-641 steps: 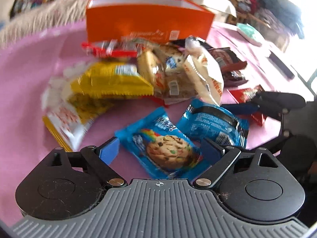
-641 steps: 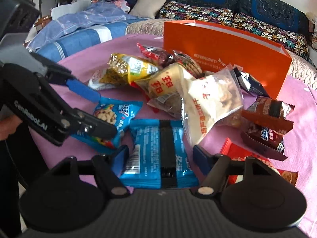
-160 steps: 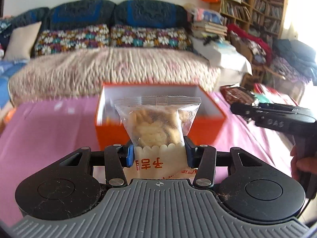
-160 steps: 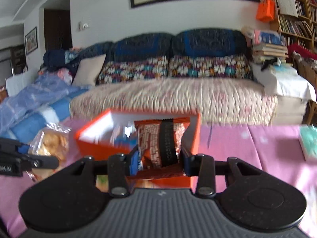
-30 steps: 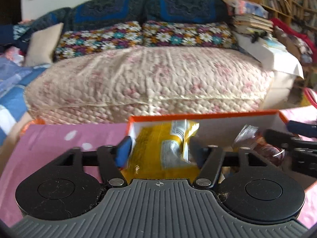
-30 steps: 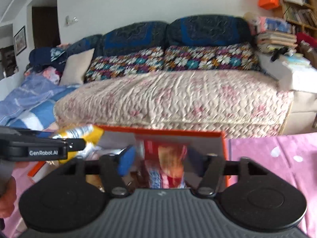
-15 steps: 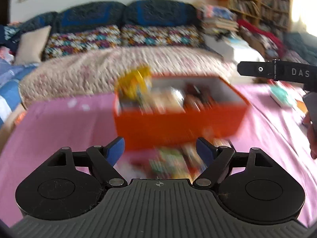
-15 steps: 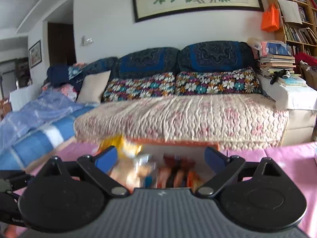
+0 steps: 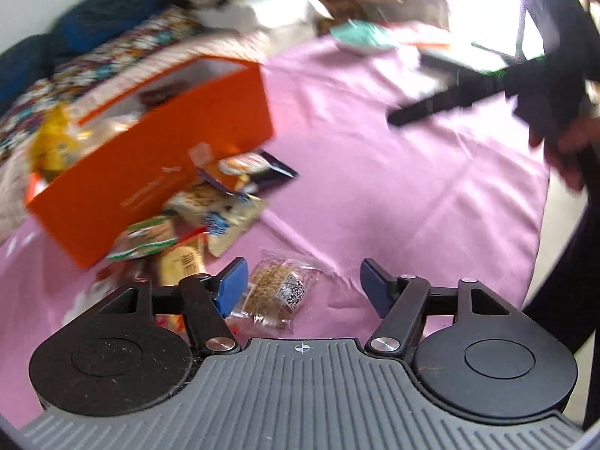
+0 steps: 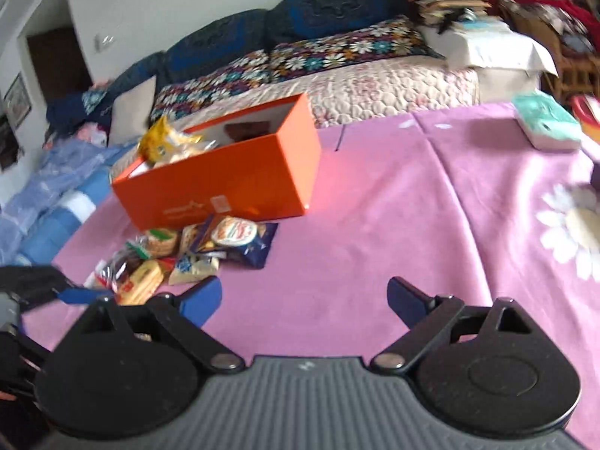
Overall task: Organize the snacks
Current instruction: 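Move both tools back toward the remaining snacks, then grasp the clear nut bag with the left tool while the right tool grasps the rice cracker packet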
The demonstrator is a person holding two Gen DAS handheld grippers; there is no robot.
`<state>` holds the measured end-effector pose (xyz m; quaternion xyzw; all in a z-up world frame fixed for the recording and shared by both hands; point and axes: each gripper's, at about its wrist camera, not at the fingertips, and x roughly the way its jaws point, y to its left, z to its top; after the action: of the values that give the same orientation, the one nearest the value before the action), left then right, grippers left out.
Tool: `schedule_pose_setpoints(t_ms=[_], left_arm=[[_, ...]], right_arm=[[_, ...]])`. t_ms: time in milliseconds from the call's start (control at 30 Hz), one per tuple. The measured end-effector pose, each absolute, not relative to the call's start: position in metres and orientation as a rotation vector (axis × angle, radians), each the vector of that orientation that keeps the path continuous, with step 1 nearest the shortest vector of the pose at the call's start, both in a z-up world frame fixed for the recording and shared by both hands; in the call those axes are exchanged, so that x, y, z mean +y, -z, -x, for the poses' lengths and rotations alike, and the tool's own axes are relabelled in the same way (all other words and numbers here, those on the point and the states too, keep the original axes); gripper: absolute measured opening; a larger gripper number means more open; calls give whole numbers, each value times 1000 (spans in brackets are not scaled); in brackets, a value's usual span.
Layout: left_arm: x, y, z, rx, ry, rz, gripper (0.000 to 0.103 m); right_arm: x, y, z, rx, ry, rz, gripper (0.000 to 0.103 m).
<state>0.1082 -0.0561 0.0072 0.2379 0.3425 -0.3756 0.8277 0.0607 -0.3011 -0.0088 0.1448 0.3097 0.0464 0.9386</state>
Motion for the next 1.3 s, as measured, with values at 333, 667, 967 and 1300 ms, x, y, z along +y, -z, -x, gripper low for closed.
schedule_pose_setpoints(t_ms=[333,667,967,1300], left_arm=[[-30,9,-119,801,731,-408,0],[57,0,-88,797,464,-237,0],[111,9,-99,847,374,-49,7],[119,9,-99,841,348,2,24]], right_arm=[[-285,7,-77,648,-140,-264,94],[-206,18,-116,718,-266,-150,94],[-102,15,-145,637,-535,123,94],[-100,41,-136,814,-633,100,93]])
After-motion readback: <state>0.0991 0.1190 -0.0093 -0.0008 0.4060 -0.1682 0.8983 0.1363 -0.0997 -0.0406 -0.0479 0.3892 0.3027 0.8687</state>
